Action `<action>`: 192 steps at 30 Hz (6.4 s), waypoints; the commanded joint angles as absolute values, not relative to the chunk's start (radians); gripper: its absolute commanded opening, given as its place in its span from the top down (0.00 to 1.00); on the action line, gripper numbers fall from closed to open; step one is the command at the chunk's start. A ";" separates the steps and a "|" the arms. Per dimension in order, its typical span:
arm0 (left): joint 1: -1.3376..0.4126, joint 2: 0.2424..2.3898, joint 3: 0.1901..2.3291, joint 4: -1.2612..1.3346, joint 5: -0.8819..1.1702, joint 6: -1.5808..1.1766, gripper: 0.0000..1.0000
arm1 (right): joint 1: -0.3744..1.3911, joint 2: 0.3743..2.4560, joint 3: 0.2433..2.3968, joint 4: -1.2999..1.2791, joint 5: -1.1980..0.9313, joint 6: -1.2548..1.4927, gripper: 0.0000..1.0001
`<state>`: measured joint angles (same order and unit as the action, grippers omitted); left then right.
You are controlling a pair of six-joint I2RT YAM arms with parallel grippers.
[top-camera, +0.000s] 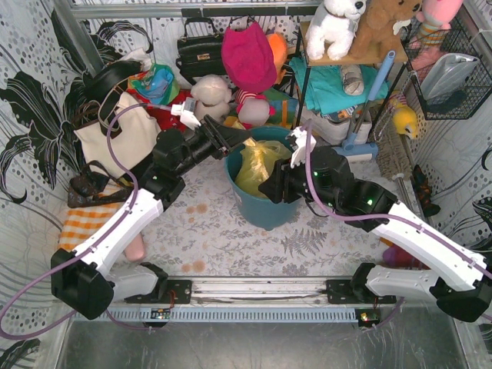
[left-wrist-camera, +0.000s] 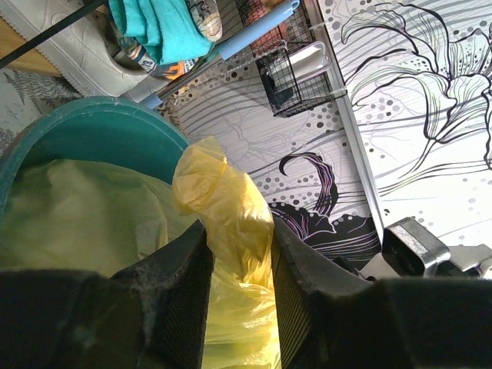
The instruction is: Tie the trash bag
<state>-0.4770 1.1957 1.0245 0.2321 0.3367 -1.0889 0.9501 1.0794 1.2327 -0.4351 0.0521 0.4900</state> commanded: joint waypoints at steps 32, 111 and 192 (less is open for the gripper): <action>-0.466 1.301 1.095 0.229 0.338 -0.969 1.00 | 0.945 0.911 0.786 0.609 0.055 0.212 1.00; -0.468 1.427 1.255 0.210 0.480 -0.731 1.00 | 0.911 1.021 1.275 -0.469 0.342 0.318 0.34; -0.429 1.649 1.441 0.110 0.393 -0.659 1.00 | 0.713 0.883 0.917 0.326 -0.598 0.677 1.00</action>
<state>-0.4389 1.6302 1.4761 0.0532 0.4183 -0.6582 0.7078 0.9318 1.0031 0.1154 -0.5911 0.6518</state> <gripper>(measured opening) 0.009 0.002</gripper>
